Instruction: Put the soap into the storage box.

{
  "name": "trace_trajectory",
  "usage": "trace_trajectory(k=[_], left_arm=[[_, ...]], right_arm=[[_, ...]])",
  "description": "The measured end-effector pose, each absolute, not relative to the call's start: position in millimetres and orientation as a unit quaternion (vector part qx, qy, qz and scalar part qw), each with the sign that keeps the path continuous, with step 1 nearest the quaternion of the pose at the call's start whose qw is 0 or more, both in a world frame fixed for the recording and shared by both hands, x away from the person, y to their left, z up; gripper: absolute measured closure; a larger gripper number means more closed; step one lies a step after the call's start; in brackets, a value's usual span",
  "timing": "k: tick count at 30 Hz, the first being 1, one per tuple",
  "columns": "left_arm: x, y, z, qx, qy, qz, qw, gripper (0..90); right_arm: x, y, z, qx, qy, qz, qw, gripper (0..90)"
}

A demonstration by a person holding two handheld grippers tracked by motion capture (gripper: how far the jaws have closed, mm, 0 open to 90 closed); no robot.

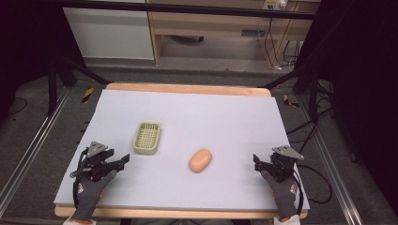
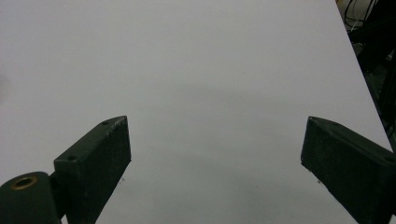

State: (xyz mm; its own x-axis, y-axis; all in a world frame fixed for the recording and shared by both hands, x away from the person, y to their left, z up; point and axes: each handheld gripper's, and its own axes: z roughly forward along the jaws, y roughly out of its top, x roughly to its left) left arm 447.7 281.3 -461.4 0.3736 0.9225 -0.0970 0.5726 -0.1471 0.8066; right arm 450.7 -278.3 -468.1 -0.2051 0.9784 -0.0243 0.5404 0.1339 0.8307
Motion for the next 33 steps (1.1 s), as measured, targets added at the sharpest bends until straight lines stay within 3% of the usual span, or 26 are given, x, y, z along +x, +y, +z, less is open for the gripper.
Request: trace_trajectory(k=[33], left_arm=[[440, 242, -450, 0.752, 0.47, 0.193, 0.42, 27.8]], right_arm=[[448, -273, -470, 0.55, 0.696, 0.338, 0.314, 7.2]])
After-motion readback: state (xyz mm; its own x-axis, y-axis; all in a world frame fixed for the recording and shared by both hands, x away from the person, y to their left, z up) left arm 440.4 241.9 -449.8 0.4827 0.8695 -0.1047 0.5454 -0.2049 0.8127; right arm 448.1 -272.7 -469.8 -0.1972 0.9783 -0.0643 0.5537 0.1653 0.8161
